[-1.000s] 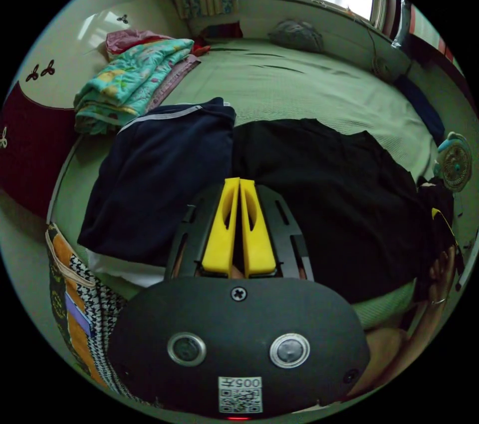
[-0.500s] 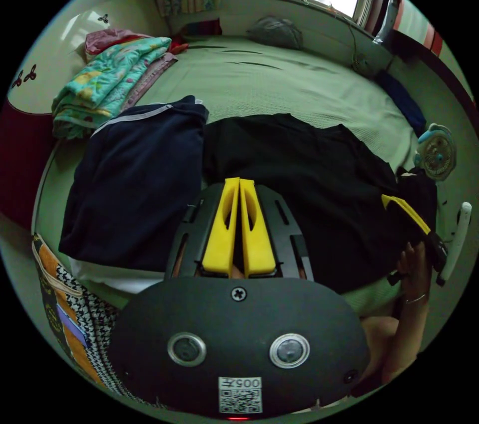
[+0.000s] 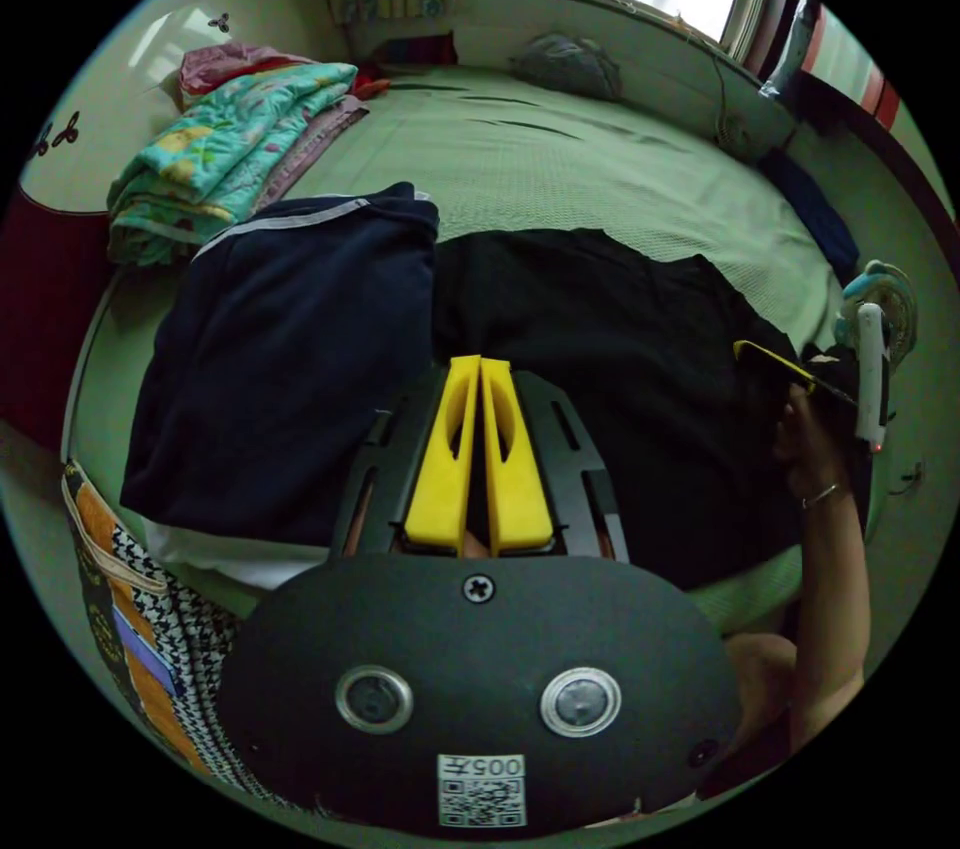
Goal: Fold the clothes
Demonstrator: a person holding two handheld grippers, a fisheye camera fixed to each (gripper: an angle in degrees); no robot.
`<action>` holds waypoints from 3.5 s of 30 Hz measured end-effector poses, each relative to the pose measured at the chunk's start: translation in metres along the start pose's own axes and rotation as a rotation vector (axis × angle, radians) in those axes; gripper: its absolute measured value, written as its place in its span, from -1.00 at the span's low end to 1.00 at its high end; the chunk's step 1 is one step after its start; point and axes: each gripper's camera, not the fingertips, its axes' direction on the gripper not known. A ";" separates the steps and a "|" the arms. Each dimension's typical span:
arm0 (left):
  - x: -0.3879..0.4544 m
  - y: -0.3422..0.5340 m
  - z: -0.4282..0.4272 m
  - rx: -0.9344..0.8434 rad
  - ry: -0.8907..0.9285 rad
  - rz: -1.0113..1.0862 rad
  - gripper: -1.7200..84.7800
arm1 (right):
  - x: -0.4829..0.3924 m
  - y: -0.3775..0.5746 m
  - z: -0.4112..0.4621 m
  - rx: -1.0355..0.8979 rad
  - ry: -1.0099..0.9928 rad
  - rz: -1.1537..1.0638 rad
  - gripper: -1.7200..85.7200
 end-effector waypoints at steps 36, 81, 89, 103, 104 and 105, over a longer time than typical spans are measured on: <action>0.095 0.217 -0.174 0.037 -0.011 0.203 -0.84 | 0.167 0.436 -0.143 -0.109 -0.005 -0.008 -0.99; -0.063 0.479 -0.375 0.067 0.045 0.247 -0.86 | 0.176 0.584 -0.278 0.008 0.037 -0.062 -0.99; -0.112 0.564 -0.439 0.129 0.104 0.187 -0.87 | 0.187 0.619 -0.350 0.079 -0.037 -0.074 -0.99; -0.155 0.627 -0.439 0.097 -0.132 0.044 -0.94 | 0.168 0.609 -0.347 -0.089 -0.010 -0.180 -0.81; -0.152 0.622 -0.436 0.104 -0.122 0.058 -0.94 | 0.164 0.603 -0.347 -0.081 -0.014 -0.193 -0.80; -0.146 0.615 -0.431 0.111 -0.110 0.081 -0.94 | 0.154 0.592 -0.345 -0.066 -0.025 -0.223 -0.79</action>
